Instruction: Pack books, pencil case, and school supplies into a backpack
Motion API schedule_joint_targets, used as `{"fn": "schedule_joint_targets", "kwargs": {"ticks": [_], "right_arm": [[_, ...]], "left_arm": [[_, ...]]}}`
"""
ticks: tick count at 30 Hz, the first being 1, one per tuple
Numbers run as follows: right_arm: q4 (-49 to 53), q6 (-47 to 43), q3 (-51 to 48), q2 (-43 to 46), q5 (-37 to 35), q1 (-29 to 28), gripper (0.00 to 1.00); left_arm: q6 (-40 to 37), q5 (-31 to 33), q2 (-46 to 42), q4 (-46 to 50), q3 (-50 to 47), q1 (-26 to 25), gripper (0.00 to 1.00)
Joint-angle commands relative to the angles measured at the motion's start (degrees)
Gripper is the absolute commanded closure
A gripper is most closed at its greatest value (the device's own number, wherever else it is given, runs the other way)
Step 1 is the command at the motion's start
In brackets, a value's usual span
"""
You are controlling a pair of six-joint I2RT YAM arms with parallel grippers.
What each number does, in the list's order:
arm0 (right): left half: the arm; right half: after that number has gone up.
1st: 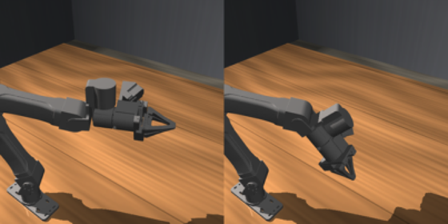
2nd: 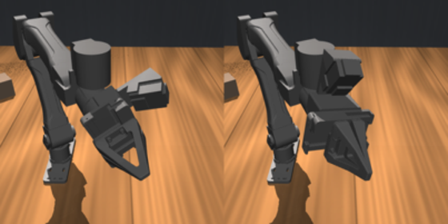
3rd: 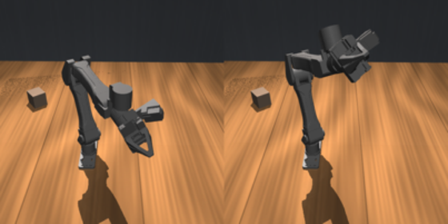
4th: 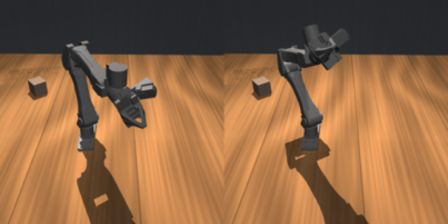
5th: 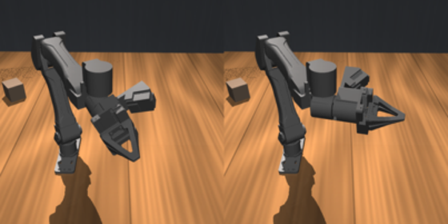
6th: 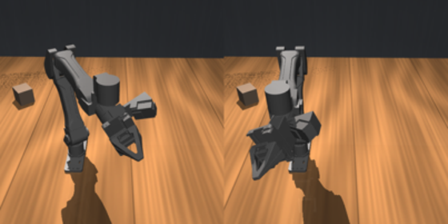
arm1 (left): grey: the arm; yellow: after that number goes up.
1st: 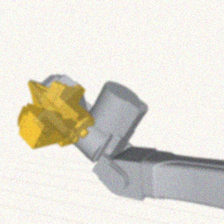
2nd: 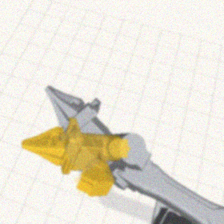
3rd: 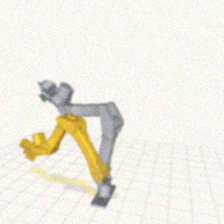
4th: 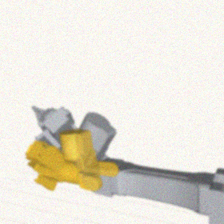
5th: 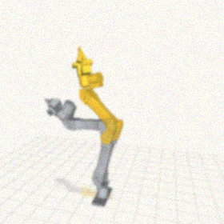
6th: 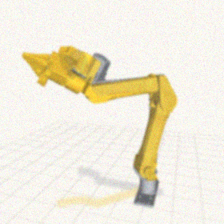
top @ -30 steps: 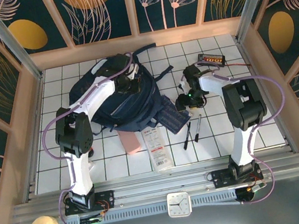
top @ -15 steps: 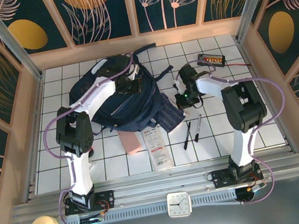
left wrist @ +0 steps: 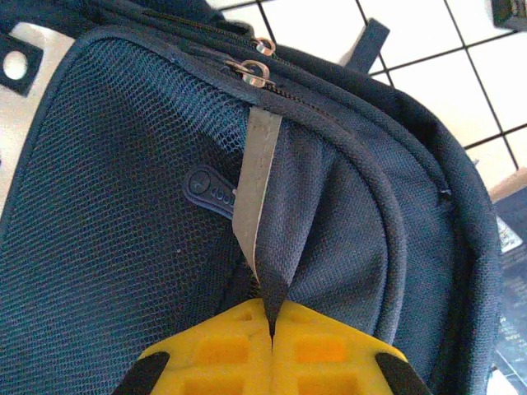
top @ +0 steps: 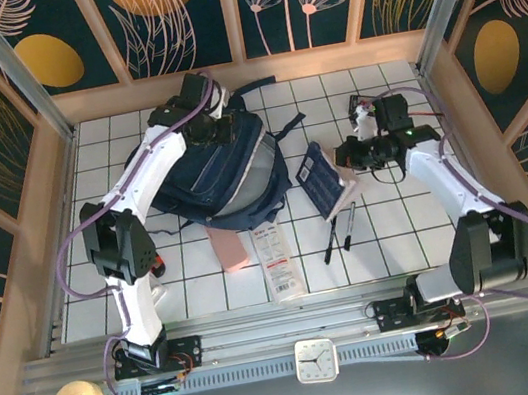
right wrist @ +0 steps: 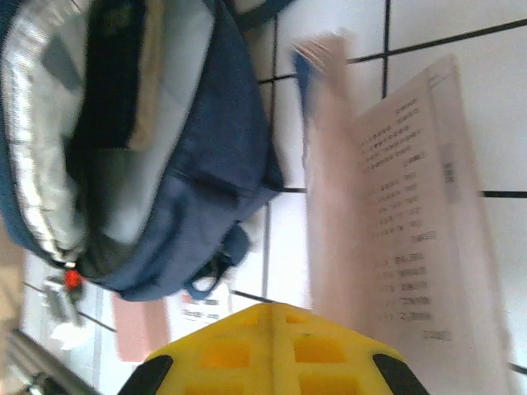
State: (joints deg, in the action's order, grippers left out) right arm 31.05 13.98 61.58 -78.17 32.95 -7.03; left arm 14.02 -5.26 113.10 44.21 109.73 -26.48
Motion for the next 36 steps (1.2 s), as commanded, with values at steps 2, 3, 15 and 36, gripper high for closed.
{"fn": "schedule_joint_targets", "kwargs": {"ticks": [2,3,15,36], "right_arm": [[-3.08,6.53,2.15,3.97,7.39,1.01,1.0],[-3.5,7.29,3.11,4.17,8.0,1.03,1.0],[10.7,-7.86,2.51,-15.1,-17.68,-0.35,0.33],[7.28,-11.51,3.15,-29.71,-5.93,2.36,0.38]], "left_arm": [[0.68,-1.03,-3.24,-0.47,2.12,-0.09,1.0],[0.94,-1.4,-3.2,-0.69,1.98,-0.06,1.0],[5.64,-8.36,-1.77,-6.54,-6.08,-1.89,1.0],[8.06,-15.34,10.64,-14.93,-8.93,-8.83,1.0]]}}
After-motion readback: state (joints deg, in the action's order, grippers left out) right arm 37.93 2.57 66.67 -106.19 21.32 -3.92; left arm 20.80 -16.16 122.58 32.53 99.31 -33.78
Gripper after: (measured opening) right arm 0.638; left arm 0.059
